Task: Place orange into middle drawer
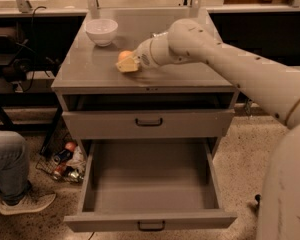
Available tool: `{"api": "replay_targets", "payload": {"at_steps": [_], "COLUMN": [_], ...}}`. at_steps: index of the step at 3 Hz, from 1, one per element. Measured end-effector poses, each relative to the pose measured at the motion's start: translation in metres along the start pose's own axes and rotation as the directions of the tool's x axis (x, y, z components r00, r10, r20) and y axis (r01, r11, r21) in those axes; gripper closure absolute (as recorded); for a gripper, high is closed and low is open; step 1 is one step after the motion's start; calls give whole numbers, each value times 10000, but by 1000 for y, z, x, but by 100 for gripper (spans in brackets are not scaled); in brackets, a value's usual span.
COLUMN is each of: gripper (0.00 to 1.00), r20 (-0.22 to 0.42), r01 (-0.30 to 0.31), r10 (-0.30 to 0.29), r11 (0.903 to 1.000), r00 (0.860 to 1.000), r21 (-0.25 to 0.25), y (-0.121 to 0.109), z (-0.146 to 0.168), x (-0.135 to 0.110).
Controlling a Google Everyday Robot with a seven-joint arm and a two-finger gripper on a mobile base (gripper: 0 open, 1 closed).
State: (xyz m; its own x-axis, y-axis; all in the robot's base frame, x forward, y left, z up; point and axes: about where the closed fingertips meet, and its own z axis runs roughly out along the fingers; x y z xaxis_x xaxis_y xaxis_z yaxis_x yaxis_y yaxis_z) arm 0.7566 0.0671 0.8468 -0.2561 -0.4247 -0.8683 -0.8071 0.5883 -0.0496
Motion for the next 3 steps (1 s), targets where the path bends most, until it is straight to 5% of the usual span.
{"api": "replay_targets", "payload": {"at_steps": [1,2,3], "gripper": [96,100,100], "r20": [862,686,-181], "r01": [311,1298,1800], "r10": [-284,-1247,-1868], "r11": [9991,9886,9650], "r00": [9959,9898,9822], "r21": [-304,-764,-1906], "y": [0,17,29], "z": [-57,-116,-153], "x": [-17,-24,-4]}}
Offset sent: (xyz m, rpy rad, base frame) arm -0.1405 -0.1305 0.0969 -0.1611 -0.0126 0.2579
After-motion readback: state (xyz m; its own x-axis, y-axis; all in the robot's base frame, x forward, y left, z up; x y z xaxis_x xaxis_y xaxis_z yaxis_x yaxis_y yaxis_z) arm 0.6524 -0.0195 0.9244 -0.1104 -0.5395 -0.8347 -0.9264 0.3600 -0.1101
